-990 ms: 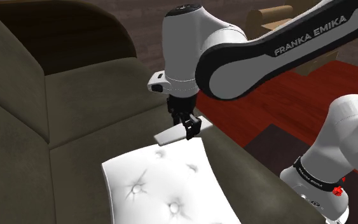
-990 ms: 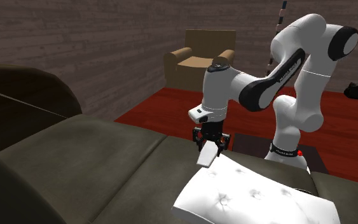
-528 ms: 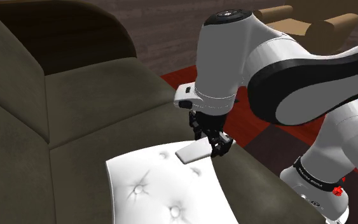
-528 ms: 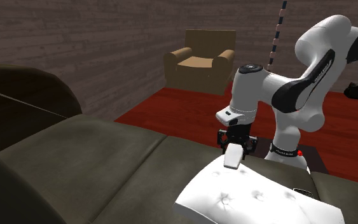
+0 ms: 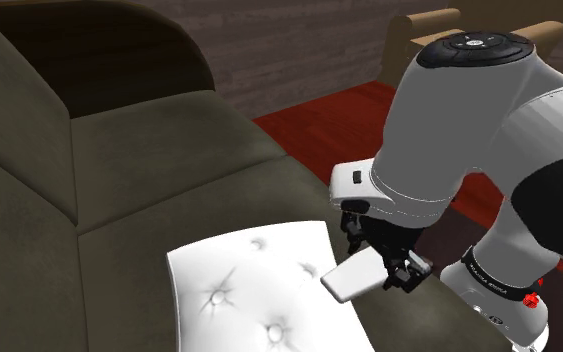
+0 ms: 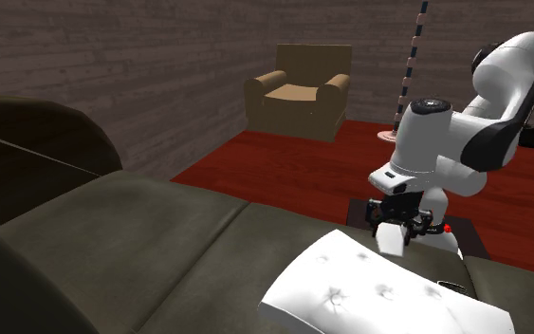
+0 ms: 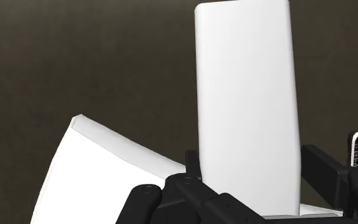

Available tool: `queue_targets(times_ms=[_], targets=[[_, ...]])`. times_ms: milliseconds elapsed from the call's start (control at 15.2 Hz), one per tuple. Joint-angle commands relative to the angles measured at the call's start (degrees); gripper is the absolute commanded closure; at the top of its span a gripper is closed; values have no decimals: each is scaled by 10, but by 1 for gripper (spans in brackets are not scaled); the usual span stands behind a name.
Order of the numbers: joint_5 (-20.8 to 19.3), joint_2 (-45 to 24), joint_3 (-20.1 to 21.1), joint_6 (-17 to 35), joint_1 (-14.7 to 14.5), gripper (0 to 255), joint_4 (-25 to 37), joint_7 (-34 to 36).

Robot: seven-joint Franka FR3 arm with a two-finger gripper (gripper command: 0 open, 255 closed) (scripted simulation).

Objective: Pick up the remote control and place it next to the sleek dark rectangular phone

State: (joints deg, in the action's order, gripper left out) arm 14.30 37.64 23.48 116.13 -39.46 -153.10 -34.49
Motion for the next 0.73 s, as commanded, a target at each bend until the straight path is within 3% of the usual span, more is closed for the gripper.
queue_targets(times_ms=[0, 660], targets=[[22, 42, 14, -20, -27, 255, -21, 23], [124, 173, 96, -104, -156, 255, -59, 154]])
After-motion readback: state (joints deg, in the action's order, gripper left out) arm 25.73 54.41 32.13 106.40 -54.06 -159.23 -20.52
